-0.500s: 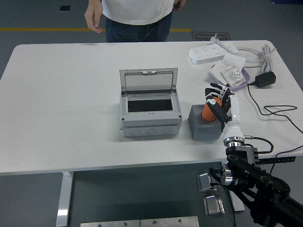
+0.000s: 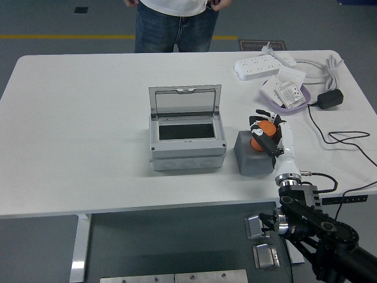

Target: Fetch the battery,place it into the box,close the lid of the box

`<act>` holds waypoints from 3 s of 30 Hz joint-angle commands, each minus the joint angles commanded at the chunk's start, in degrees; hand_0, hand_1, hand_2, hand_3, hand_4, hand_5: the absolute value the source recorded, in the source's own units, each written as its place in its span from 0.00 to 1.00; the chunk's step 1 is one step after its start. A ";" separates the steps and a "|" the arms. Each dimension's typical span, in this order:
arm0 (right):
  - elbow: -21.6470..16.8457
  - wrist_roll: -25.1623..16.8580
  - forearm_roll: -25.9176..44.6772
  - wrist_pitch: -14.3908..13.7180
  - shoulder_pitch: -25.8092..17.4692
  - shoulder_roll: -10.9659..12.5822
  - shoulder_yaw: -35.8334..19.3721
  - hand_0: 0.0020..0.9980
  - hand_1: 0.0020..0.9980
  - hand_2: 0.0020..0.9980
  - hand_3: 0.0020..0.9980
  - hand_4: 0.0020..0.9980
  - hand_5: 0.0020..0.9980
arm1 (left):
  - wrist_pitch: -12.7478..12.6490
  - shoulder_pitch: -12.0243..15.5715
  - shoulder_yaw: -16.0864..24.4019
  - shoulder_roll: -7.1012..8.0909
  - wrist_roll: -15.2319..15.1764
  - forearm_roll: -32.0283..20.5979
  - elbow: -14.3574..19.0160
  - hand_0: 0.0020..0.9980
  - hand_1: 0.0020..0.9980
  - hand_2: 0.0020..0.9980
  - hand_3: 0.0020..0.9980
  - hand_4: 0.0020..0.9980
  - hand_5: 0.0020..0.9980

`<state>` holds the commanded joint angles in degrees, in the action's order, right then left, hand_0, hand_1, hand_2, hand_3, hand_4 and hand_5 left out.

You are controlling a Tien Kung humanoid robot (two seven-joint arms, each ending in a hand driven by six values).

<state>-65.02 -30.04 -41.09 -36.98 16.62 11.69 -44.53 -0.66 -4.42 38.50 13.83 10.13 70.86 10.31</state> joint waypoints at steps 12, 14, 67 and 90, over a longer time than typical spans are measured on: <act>0.45 0.39 0.08 0.00 0.02 0.10 0.26 0.66 0.62 0.61 0.63 0.52 0.12 | -0.16 -0.02 -0.19 0.01 -0.23 -0.41 0.00 0.64 0.70 0.61 0.59 0.57 0.36; 0.41 0.28 0.29 0.00 0.05 0.11 0.28 0.66 0.62 0.60 0.62 0.52 0.12 | -0.19 -0.03 -0.34 0.00 -0.30 -0.65 0.00 0.64 0.70 0.61 0.59 0.57 0.37; -3.84 9.10 -9.86 0.00 3.69 0.88 -0.62 0.34 0.34 0.25 0.25 0.00 0.00 | -1.13 0.43 -1.25 0.04 -1.52 -1.90 0.00 0.64 0.70 0.63 0.60 0.59 0.43; -8.00 48.55 -54.35 0.00 13.33 1.53 6.30 0.13 0.23 0.25 0.25 0.00 0.00 | -0.68 0.55 1.60 0.43 -0.73 0.94 0.00 0.64 0.70 0.63 0.60 0.59 0.43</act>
<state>-73.01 18.51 -95.44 -36.98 29.94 13.22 -38.22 -1.34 -3.86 40.10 14.26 9.39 71.80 10.31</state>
